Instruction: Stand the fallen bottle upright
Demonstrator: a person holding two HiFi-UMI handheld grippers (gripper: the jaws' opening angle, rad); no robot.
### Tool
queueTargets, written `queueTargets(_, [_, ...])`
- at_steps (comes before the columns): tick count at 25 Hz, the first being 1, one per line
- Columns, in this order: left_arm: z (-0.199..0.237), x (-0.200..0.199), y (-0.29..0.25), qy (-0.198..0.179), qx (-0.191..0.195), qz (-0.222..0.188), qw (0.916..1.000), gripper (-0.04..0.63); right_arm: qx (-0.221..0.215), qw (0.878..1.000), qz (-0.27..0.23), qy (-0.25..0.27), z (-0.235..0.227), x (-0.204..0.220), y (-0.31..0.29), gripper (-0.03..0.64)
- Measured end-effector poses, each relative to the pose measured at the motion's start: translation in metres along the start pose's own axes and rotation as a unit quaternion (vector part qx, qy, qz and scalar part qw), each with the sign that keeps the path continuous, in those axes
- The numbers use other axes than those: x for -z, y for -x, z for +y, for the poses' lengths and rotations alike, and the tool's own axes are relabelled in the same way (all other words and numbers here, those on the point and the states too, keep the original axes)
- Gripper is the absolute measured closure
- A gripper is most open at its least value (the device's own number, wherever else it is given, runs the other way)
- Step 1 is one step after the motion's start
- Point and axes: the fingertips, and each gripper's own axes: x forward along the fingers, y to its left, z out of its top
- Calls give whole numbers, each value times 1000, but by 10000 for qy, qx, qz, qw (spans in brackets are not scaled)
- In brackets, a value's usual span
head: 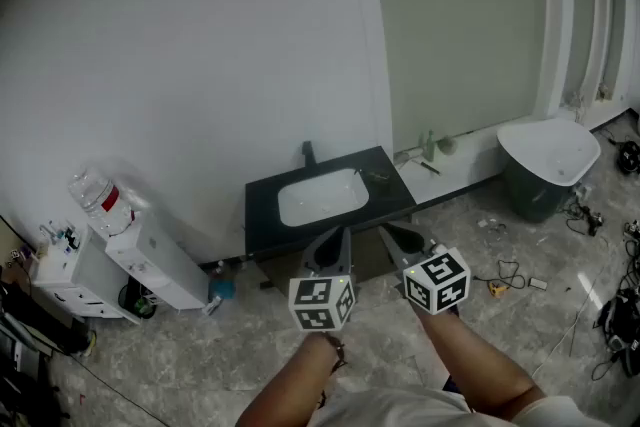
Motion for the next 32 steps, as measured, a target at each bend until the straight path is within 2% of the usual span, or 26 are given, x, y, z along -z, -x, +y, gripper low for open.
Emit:
queueTargets(7, [-9,2,-2,-142,-15,7,9999,588,12,10000,20,-1,-8,2,6,615])
queueTargets(11, [-13,9,-8,116,-68,54,9999,588,-31,10000,4,-41,-17,4,11,615])
queueTargets(17, [-27,17,-20,103,-242,84,9996,588,-269,9995,38,-139,-35,10,22,615])
queueTargets(22, [-40,24,-30,158,-395,28,9991,588,-633,9973,339,-139,-48,26,29,614])
queueTargets(27, [-35,36,-47,225,-571,94,9981,588,-790,9955,489,-186,-67,45,25,615])
queueTargets(32, [-17,53,-86,274,-583,211,9977,588,-798,9956,461,-145,-91,50,-6,615])
